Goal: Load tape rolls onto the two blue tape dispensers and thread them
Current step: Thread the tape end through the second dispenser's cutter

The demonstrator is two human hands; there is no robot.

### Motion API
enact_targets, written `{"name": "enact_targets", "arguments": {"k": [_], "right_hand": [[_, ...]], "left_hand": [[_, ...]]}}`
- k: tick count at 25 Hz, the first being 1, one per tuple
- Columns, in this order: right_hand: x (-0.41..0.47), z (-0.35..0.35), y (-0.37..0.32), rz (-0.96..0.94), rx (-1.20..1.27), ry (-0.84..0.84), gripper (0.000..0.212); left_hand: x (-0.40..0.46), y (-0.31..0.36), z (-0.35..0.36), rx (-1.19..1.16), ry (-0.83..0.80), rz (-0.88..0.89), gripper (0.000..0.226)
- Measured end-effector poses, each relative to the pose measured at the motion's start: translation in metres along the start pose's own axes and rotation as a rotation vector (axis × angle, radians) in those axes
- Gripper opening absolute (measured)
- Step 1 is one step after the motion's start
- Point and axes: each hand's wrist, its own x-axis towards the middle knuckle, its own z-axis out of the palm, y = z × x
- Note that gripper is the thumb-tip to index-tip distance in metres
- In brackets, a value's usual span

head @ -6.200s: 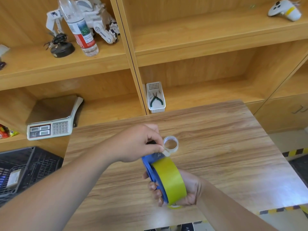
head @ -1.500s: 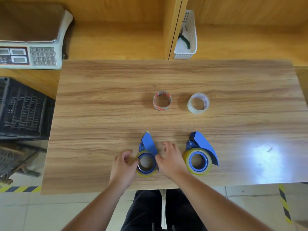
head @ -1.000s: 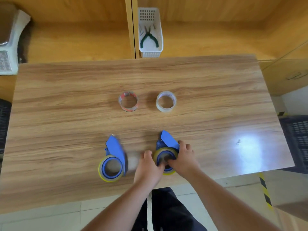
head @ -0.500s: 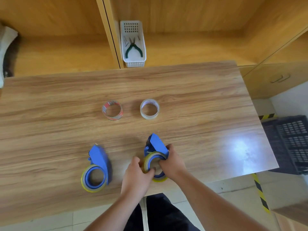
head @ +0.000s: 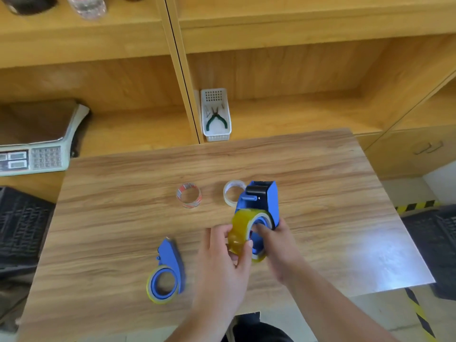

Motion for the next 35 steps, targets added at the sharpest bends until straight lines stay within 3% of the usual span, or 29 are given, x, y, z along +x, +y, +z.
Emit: {"name": "enact_targets", "arguments": {"k": [5,10,15,20,25,29,35], "right_hand": [[-0.011,-0.005,-0.016,0.089,-0.013,-0.215,0.019],[-0.030,-0.007,-0.020,0.196,-0.030,-0.437,0.022],[-0.043,-0.005,-0.019,0.257,-0.080,-0.532,0.020],[-0.046,-0.002,-0.014,0.357,-0.188,-0.637,0.009],[-0.046,0.003,-0.011,0.431,-0.237,-0.785,0.006],[-0.050,0.005,-0.008,0.477,-0.175,-0.846,0.007],[-0.053,0.007,-0.011,0.525,0.030,-0.802,0.002]], "left_hand": [[0.008,0.021,-0.029,-0.023,-0.063,0.111,0.035],[0.046,0.020,-0.070,0.142,-0.345,0.266,0.022],[0.049,0.015,-0.082,0.221,-0.473,0.338,0.018],[0.058,0.024,-0.090,0.373,-0.533,0.545,0.025],[0.081,0.050,-0.092,0.464,-0.711,0.736,0.026],[0.096,0.059,-0.084,0.464,-0.827,0.647,0.015],[0.110,0.052,-0.080,0.243,-0.716,0.386,0.009]]}}
